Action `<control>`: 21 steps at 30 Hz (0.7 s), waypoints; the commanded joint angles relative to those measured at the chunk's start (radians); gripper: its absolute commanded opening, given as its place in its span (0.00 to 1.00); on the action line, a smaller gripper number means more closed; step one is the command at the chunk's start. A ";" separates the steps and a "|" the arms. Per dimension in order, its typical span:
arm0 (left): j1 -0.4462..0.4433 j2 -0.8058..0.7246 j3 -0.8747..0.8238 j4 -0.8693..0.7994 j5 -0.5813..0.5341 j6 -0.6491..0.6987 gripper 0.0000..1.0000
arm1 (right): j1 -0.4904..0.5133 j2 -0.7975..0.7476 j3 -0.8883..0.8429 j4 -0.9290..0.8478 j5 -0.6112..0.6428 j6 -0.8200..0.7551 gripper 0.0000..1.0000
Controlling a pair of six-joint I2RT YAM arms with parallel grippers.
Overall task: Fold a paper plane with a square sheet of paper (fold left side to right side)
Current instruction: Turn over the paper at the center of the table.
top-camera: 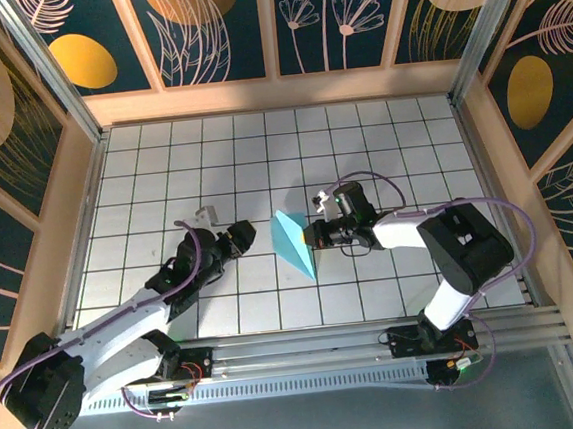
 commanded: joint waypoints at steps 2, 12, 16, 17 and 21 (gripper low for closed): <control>0.002 -0.067 -0.018 0.124 0.037 -0.010 0.68 | -0.005 -0.176 0.007 0.019 0.001 -0.028 0.00; 0.002 -0.083 -0.003 0.521 0.364 0.003 0.70 | -0.102 -0.480 -0.080 0.297 -0.283 0.120 0.00; 0.002 0.005 0.057 0.594 0.502 0.003 0.66 | -0.099 -0.489 -0.087 0.473 -0.397 0.258 0.00; 0.002 0.023 0.068 0.605 0.520 0.003 0.65 | -0.098 -0.486 -0.088 0.505 -0.411 0.285 0.00; 0.003 0.095 0.104 0.654 0.569 -0.010 0.60 | -0.088 -0.467 -0.087 0.595 -0.450 0.361 0.00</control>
